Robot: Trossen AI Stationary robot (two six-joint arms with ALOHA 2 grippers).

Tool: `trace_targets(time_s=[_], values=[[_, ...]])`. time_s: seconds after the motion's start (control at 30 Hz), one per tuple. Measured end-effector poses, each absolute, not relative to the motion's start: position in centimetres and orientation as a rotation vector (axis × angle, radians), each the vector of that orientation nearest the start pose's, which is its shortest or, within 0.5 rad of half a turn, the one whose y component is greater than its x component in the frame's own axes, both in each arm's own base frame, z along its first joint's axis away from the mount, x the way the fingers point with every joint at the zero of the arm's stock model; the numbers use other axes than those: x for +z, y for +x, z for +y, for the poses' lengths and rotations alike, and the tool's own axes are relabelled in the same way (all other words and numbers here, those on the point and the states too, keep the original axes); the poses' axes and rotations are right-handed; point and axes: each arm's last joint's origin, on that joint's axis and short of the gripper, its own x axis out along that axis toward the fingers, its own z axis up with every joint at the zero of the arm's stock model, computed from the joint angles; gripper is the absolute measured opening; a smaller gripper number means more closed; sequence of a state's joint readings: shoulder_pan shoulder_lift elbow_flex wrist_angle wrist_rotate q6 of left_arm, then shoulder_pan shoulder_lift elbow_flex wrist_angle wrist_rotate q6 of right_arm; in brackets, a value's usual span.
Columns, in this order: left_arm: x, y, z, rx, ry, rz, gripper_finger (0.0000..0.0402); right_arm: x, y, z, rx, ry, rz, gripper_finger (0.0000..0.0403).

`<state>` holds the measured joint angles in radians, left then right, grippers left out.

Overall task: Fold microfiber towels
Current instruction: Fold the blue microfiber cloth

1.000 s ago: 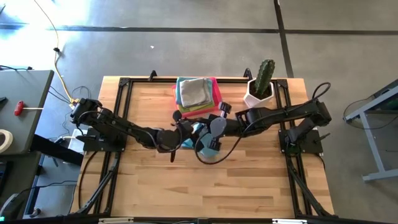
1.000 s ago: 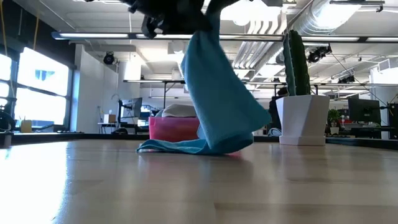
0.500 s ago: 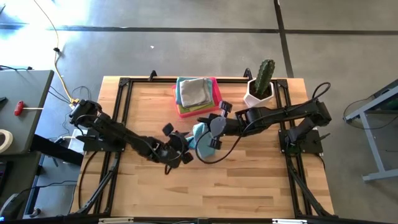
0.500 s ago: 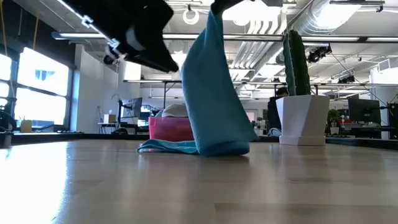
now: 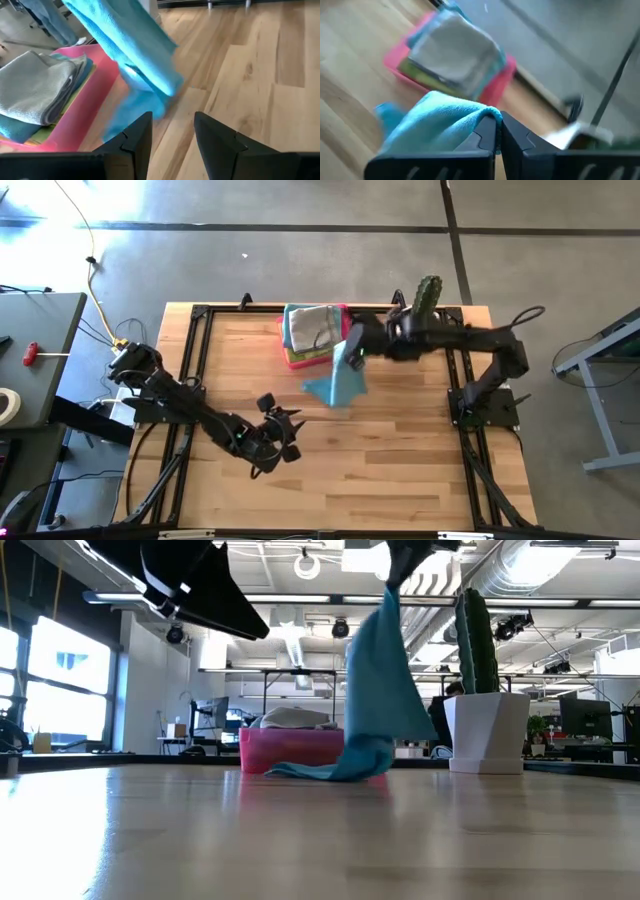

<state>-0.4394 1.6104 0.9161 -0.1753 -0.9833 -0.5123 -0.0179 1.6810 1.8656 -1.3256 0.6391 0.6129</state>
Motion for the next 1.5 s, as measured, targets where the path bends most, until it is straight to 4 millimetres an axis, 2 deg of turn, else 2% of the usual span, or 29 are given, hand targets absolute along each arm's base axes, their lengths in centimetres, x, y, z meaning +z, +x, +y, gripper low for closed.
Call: trace_targets(time_s=[0.1, 0.2, 0.33, 0.43, 0.53, 0.7, 0.83, 0.93, 1.13, 1.33, 1.5], values=[[19.3, 29.1, -11.3, 0.643, 0.084, 0.501, 0.0138, 39.1, 30.0, -3.8, -0.969, 0.406, 0.956, 0.0], [19.4, 29.1, -11.5, 0.637, 0.077, 0.491, 0.0138, 38.6, 29.7, -3.2, -1.003, 0.455, 0.979, 0.0], [19.6, 29.3, -11.4, 0.638, 0.113, 0.482, 0.0138, 37.5, 30.9, -1.0, -0.717, 0.442, 1.084, 0.0], [20.1, 29.9, -11.2, 0.655, 0.163, 0.438, 0.0138, 37.7, 32.3, 0.8, -0.458, 0.456, 1.047, 0.0], [21.0, 30.8, -10.7, 0.652, 0.211, 0.39, 0.0138, 38.7, 33.8, 2.1, -0.329, 0.377, 0.877, 0.0], [22.4, 32.1, -10.0, 0.665, 0.258, 0.287, 0.0138, 40.1, 35.4, 3.4, -0.334, 0.183, 0.639, 0.0], [23.2, 32.9, -9.6, 0.686, 0.245, 0.209, 0.0138, 40.2, 35.7, 3.2, -0.44, 0.038, 0.602, 0.0], [23.1, 32.8, -9.7, 0.69, 0.234, 0.205, 0.0138, 39.8, 35.4, 2.4, -0.516, -0.018, 0.643, 0.0], [21.7, 32.3, -9.8, 0.693, 0.227, 0.297, 0.0138, 39.4, 35.0, 1.7, -0.535, -0.053, 0.711, 0.0], [17.3, 33.0, -10.5, 0.571, 0.242, 0.456, 0.014, 39.3, 35.0, 1.5, -0.534, -0.01, 0.719, 0.0], [13.4, 34.6, -11.6, 0.429, 0.471, 0.519, 0.0145, 39.2, 35.0, 0.6, -0.56, 0.057, 0.713, 0.0]])
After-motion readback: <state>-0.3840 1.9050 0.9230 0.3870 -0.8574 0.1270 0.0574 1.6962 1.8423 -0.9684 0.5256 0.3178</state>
